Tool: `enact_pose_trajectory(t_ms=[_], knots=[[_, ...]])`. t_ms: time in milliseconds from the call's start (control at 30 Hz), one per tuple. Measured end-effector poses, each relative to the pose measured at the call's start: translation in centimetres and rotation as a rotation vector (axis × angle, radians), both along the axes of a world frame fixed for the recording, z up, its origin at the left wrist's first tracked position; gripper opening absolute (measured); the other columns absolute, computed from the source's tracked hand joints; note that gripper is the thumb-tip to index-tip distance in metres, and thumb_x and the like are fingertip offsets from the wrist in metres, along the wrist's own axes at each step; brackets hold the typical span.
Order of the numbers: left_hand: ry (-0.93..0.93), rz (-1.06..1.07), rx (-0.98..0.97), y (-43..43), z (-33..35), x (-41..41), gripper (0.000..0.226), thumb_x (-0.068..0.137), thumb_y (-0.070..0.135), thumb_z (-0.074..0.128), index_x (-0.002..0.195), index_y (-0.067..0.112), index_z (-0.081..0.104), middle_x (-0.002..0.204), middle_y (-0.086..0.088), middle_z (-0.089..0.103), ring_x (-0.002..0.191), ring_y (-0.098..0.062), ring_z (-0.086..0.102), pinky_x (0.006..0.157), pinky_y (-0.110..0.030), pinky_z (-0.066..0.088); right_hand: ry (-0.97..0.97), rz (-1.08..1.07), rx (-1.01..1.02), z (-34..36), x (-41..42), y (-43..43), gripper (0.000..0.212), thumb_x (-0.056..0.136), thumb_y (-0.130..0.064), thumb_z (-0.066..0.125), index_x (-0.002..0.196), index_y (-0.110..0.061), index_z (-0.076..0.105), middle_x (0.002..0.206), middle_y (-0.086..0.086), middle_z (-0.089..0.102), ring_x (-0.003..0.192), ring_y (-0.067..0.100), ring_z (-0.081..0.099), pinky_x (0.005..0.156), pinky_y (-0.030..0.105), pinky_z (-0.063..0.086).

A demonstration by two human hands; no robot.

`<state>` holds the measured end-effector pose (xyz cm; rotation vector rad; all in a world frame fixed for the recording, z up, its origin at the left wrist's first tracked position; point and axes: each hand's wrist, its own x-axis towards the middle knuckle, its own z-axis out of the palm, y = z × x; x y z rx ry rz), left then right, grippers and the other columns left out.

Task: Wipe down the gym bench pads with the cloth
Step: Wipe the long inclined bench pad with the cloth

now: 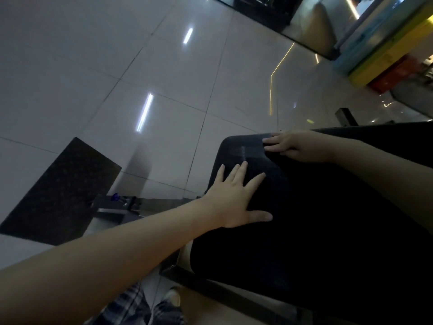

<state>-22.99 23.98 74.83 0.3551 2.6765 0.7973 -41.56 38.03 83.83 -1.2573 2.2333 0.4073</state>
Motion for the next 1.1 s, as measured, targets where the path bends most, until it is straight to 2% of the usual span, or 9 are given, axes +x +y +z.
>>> enact_pose_trajectory(t_ms=[167,267,400,500,600,700,800,933,1100], knots=[[-0.104,0.152,0.102,-2.9,-2.3,1.8,0.120,0.078,0.077,0.055,0.155,0.019,-0.016,0.161,-0.013,-0.025,0.151,-0.026,-0.015,0.123,-0.046,-0.003,-0.046,0.093,0.042,-5.6,0.2,-7.2,0.045,0.099,-0.003,0.042,0.143,-0.009,0.046,0.157,0.006,0.032,0.145,0.026,0.026,0.116,0.032,0.018],[-0.171,0.077,0.140,-3.9,-3.1,2.2,0.135,0.069,0.075,0.067,0.154,0.018,-0.022,0.159,-0.010,-0.030,0.150,-0.025,-0.016,0.124,-0.040,-0.002,-0.018,0.096,0.063,-8.6,-0.3,-10.7,0.044,0.097,-0.001,0.041,0.141,-0.005,0.048,0.151,0.013,0.039,0.138,0.033,0.034,0.110,0.036,0.025],[-0.213,-0.041,0.133,-5.1,-3.2,2.1,0.148,0.062,0.062,0.083,0.150,0.019,-0.028,0.156,-0.008,-0.038,0.148,-0.021,-0.021,0.122,-0.034,-0.003,0.088,0.014,0.050,-10.0,0.1,-11.8,0.043,0.098,-0.005,0.038,0.140,-0.007,0.048,0.151,0.013,0.039,0.137,0.034,0.036,0.110,0.040,0.028],[-0.212,-0.089,0.090,-5.9,-3.2,1.9,0.149,0.062,0.058,0.085,0.150,0.018,-0.030,0.156,-0.008,-0.038,0.149,-0.021,-0.018,0.121,-0.035,-0.004,0.068,-0.003,0.009,-8.6,2.8,-10.1,0.045,0.098,-0.003,0.038,0.142,-0.007,0.046,0.152,0.015,0.037,0.140,0.033,0.032,0.112,0.037,0.021],[-0.221,-0.080,0.098,-5.9,-3.4,2.1,0.151,0.062,0.056,0.086,0.149,0.012,-0.030,0.155,-0.007,-0.038,0.149,-0.021,-0.020,0.120,-0.030,-0.003,0.059,-0.018,-0.021,-6.7,6.7,-7.6,0.048,0.100,-0.006,0.037,0.148,-0.011,0.037,0.159,0.009,0.025,0.147,0.027,0.019,0.116,0.030,0.011],[-0.222,-0.074,0.081,-5.7,-3.6,2.1,0.153,0.061,0.059,0.085,0.147,0.008,-0.031,0.154,-0.009,-0.040,0.148,-0.022,-0.022,0.120,-0.029,-0.004,0.081,-0.025,0.022,-5.3,10.9,-5.0,0.052,0.102,-0.008,0.031,0.153,-0.014,0.025,0.163,0.006,0.011,0.150,0.024,0.006,0.120,0.034,0.006],[-0.213,-0.084,0.048,-5.5,-3.6,1.9,0.154,0.060,0.062,0.084,0.147,0.006,-0.031,0.153,-0.012,-0.040,0.148,-0.024,-0.023,0.121,-0.031,-0.006,0.080,-0.063,-0.051,-4.8,14.1,-2.9,0.054,0.101,-0.006,0.033,0.153,-0.017,0.026,0.163,0.003,0.010,0.150,0.020,0.001,0.121,0.035,-0.001],[-0.180,-0.080,0.034,-5.4,-3.6,1.9,0.154,0.060,0.065,0.082,0.148,0.004,-0.029,0.154,-0.015,-0.038,0.149,-0.025,-0.019,0.116,-0.028,-0.008,0.106,-0.161,-0.087,-5.6,13.6,-3.3,0.053,0.100,-0.005,0.032,0.151,-0.019,0.030,0.163,0.000,0.014,0.150,0.017,0.000,0.119,0.038,-0.004],[-0.177,-0.095,0.027,-5.4,-4.0,1.4,0.158,0.057,0.066,0.083,0.146,0.001,-0.030,0.151,-0.018,-0.041,0.148,-0.028,-0.022,0.117,-0.028,-0.010,0.363,-0.219,-0.076,-8.7,7.3,-7.6,0.049,0.097,-0.007,0.036,0.146,-0.013,0.040,0.158,0.010,0.027,0.147,0.026,0.016,0.119,0.044,0.007]])
